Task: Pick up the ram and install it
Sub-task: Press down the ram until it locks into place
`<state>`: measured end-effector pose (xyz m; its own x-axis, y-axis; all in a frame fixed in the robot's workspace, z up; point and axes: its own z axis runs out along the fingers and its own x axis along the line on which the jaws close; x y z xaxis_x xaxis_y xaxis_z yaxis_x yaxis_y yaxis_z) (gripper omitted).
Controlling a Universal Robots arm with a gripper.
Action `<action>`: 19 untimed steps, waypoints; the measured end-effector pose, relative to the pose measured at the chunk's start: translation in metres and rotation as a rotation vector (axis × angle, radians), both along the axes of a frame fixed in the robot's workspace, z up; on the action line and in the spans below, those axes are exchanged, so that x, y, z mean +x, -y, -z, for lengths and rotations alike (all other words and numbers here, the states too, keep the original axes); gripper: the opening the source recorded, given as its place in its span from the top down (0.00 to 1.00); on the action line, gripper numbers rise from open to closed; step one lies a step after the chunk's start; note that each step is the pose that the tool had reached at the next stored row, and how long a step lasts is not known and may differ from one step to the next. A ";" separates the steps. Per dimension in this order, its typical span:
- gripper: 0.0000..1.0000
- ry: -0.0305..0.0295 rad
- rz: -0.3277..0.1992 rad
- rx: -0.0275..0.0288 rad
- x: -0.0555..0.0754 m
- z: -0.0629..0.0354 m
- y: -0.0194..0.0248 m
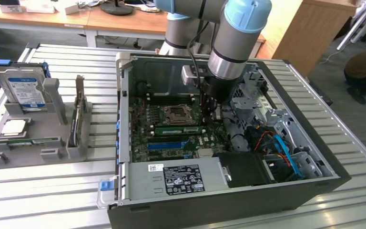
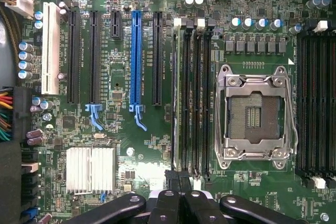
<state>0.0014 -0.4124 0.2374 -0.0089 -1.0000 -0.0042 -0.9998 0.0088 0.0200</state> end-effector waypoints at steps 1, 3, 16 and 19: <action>0.89 0.0000 0.000 0.0000 0.000 0.0000 0.0000; 0.89 0.0001 0.000 0.0002 0.000 0.0004 -0.0001; 0.89 0.0004 0.000 -0.0001 0.000 0.0046 0.0000; 0.89 0.0006 0.000 0.0003 0.000 0.0049 -0.0005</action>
<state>0.0014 -0.4119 0.2325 -0.0090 -0.9999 -0.0046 -0.9998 0.0089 0.0195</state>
